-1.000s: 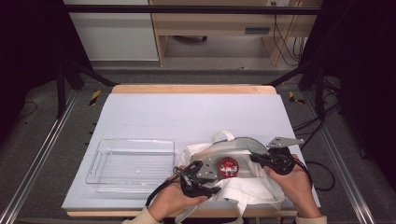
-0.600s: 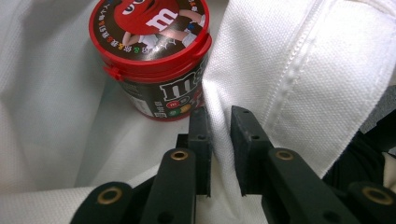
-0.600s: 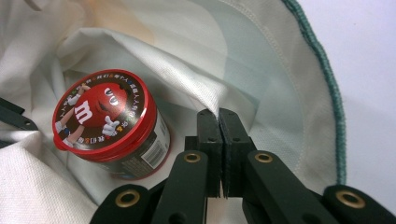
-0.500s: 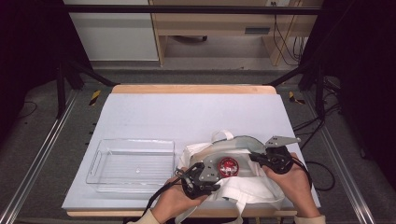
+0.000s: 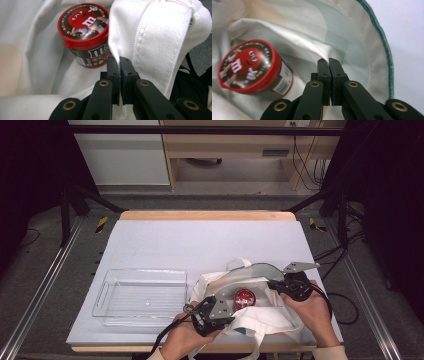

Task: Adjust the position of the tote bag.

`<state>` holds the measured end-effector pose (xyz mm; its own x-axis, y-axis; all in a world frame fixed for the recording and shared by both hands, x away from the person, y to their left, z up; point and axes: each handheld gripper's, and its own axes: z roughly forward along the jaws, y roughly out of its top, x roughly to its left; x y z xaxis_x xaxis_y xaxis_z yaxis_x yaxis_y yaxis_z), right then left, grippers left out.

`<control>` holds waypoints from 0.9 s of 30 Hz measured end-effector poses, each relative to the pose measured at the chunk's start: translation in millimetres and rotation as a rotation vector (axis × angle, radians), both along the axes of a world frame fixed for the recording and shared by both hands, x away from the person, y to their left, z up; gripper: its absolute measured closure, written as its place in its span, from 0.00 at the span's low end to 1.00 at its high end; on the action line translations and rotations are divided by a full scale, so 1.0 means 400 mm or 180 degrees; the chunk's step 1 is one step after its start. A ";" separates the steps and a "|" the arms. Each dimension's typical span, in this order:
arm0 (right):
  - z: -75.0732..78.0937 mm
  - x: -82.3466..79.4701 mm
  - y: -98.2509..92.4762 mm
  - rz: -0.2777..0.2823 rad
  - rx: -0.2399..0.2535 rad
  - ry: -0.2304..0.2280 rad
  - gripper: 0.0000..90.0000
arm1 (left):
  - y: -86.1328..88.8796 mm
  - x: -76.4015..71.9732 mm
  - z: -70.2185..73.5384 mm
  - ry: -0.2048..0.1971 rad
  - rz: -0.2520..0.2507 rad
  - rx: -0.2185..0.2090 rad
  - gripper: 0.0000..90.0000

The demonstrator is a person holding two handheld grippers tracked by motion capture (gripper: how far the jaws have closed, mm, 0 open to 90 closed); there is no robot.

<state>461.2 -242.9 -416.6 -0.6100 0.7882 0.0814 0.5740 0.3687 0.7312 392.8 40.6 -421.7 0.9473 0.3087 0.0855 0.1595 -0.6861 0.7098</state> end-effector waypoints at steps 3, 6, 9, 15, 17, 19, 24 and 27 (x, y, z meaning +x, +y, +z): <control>-0.010 0.009 -0.008 -0.0042 0.0052 0.0042 0.99 | 0.002 -0.014 0.001 -0.0047 -0.0012 0.0016 0.97; -0.016 0.015 -0.013 -0.0069 0.0080 0.0068 0.99 | 0.004 -0.020 0.000 -0.0061 -0.0019 0.0019 0.98; -0.022 0.023 -0.019 -0.0085 0.0104 0.0075 0.99 | 0.010 -0.025 -0.006 -0.0048 -0.0024 -0.0005 0.98; -0.035 0.032 -0.028 -0.0154 0.0153 0.0113 0.99 | 0.018 -0.036 -0.017 -0.0016 -0.0044 -0.0020 0.98; -0.029 0.031 -0.029 -0.0166 0.0156 0.0103 0.99 | 0.019 -0.040 -0.013 -0.0012 -0.0079 -0.0002 0.98; -0.022 0.030 -0.030 -0.0160 0.0159 0.0053 0.99 | 0.021 -0.045 -0.008 -0.0015 -0.0105 -0.0003 0.98; -0.020 0.032 -0.037 -0.0206 0.0173 0.0017 0.99 | 0.025 -0.058 -0.012 -0.0033 -0.0126 0.0005 0.98; -0.030 0.034 -0.038 -0.0235 0.0187 0.0041 0.99 | 0.027 -0.054 -0.019 -0.0018 -0.0121 0.0017 0.98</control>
<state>474.9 -258.3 -428.7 -0.5489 0.8247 0.1363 0.6076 0.2817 0.7426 371.4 51.2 -429.1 0.9579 0.2719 0.0924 0.1292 -0.6954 0.7069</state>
